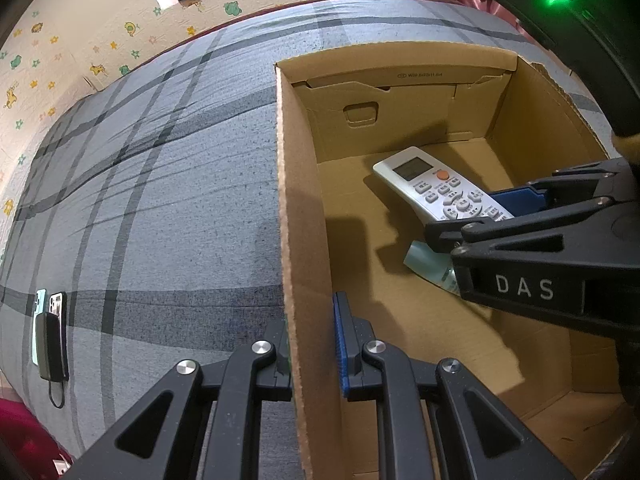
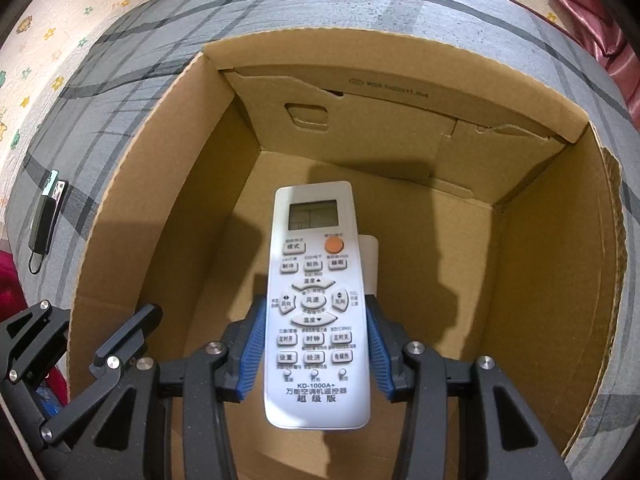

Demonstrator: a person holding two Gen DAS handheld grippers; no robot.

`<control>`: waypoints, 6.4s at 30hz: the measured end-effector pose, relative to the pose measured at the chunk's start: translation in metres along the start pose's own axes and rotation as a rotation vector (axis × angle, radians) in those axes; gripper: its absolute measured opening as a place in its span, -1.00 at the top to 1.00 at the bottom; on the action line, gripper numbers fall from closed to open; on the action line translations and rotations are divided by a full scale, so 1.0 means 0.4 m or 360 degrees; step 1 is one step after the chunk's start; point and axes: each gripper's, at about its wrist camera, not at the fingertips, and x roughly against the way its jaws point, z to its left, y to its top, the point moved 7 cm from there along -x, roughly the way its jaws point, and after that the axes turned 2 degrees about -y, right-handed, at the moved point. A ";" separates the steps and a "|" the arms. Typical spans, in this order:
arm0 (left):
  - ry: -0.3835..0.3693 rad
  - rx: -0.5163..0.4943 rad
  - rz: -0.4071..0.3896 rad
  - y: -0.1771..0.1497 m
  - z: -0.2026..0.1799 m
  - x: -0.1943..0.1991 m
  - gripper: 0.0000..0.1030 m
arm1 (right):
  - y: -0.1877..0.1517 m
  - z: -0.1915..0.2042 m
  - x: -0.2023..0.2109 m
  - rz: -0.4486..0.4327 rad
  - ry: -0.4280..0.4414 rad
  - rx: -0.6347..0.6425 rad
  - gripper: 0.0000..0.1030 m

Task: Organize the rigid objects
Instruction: 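Lower the remote into the box and open the right tool, then move the right tool back to the black cylindrical cap on the bed, then grasp the black cylindrical cap with the right tool, then lift the black cap with the right tool and carry it over the box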

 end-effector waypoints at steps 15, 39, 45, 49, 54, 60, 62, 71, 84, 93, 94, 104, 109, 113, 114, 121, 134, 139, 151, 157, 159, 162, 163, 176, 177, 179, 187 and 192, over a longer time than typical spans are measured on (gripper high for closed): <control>0.0004 0.0001 0.0002 0.001 0.000 -0.002 0.71 | 0.018 -0.013 0.064 -0.0117 -0.0035 -0.0012 -0.32; 0.0010 0.0000 0.0009 0.000 -0.002 -0.002 0.70 | 0.024 -0.151 0.288 -0.0417 -0.0170 -0.0126 -0.99; 0.0004 0.0000 0.0007 -0.001 0.002 -0.003 0.71 | 0.001 -0.247 0.323 -0.0424 -0.0244 -0.0190 -0.99; 0.0000 0.0003 0.0005 -0.001 0.004 -0.003 0.71 | -0.021 -0.320 0.336 -0.0417 -0.0301 -0.0233 -0.99; 0.0000 0.0005 0.0002 -0.002 0.006 -0.005 0.71 | -0.054 -0.394 0.337 -0.0401 -0.0347 -0.0284 -0.99; 0.0002 0.0001 0.0004 -0.003 0.004 -0.006 0.71 | -0.100 -0.458 0.316 -0.0381 -0.0395 -0.0341 -0.99; 0.0000 0.0003 0.0004 -0.003 0.004 -0.005 0.71 | -0.112 -0.470 0.307 -0.0378 -0.0404 -0.0345 -0.99; 0.0008 -0.0004 0.0004 -0.004 0.001 -0.005 0.71 | -0.167 -0.515 0.231 -0.0339 -0.0425 -0.0404 -0.99; 0.0009 -0.0004 0.0005 -0.003 0.002 -0.006 0.71 | -0.172 -0.564 0.172 -0.0274 -0.0413 -0.0470 -0.99; 0.0004 -0.0002 0.0007 -0.002 0.005 -0.006 0.71 | -0.164 -0.597 0.094 -0.0205 -0.0398 -0.0500 -0.99; 0.0007 -0.0005 0.0006 -0.002 0.005 -0.006 0.71 | -0.164 -0.600 0.088 -0.0201 -0.0398 -0.0503 -0.98; 0.0014 -0.0006 0.0007 -0.002 -0.001 -0.005 0.71 | -0.169 -0.619 0.038 -0.0121 -0.0349 -0.0538 0.06; 0.0010 -0.0002 0.0006 -0.003 0.001 -0.005 0.71 | -0.181 -0.611 0.056 -0.0145 -0.0365 -0.0509 0.06; 0.0006 -0.0002 0.0010 -0.004 0.005 -0.008 0.71 | -0.190 -0.607 0.076 -0.0154 -0.0360 -0.0522 0.06; 0.0007 -0.0003 0.0010 -0.004 0.006 -0.008 0.71 | -0.192 -0.604 0.082 -0.0158 -0.0357 -0.0521 0.06; 0.0017 -0.0009 0.0006 -0.004 0.003 -0.008 0.71 | -0.193 -0.581 0.129 -0.0188 -0.0362 -0.0517 0.06; -0.0012 0.0004 0.0005 -0.006 0.011 -0.011 0.71 | -0.209 -0.524 0.221 -0.0244 -0.0383 -0.0488 0.06; -0.0012 -0.0004 0.0013 -0.008 0.011 -0.015 0.71 | -0.211 -0.498 0.246 -0.0257 -0.0379 -0.0476 0.06; -0.0007 -0.0002 0.0013 -0.008 0.009 -0.016 0.71 | -0.191 -0.433 0.299 -0.0291 -0.0370 -0.0409 0.06; -0.0004 -0.0005 0.0014 -0.007 0.009 -0.016 0.71 | -0.171 -0.394 0.328 -0.0322 -0.0368 -0.0362 0.06; -0.0004 -0.0004 0.0014 -0.007 0.008 -0.016 0.71 | -0.163 -0.382 0.338 -0.0335 -0.0359 -0.0350 0.06; -0.0006 -0.0002 0.0015 -0.007 0.008 -0.016 0.71 | -0.147 -0.360 0.350 -0.0346 -0.0356 -0.0322 0.06; -0.0006 -0.0002 0.0014 -0.007 0.008 -0.016 0.71 | -0.142 -0.353 0.353 -0.0349 -0.0351 -0.0312 0.06; -0.0009 0.0000 0.0014 -0.007 0.007 -0.016 0.71 | -0.075 -0.211 0.365 -0.0392 -0.0265 -0.0175 0.06; -0.0007 -0.0001 0.0015 -0.007 0.007 -0.016 0.71 | -0.070 -0.200 0.363 -0.0392 -0.0250 -0.0167 0.06; -0.0006 -0.0002 0.0015 -0.007 0.008 -0.016 0.71 | -0.062 -0.179 0.359 -0.0391 -0.0236 -0.0146 0.06; -0.0011 0.0002 0.0015 -0.008 0.010 -0.017 0.71 | -0.033 -0.092 0.315 -0.0364 -0.0140 -0.0098 0.06; -0.0007 -0.0001 0.0015 -0.008 0.010 -0.017 0.71 | -0.023 -0.056 0.270 -0.0319 -0.0109 -0.0068 0.06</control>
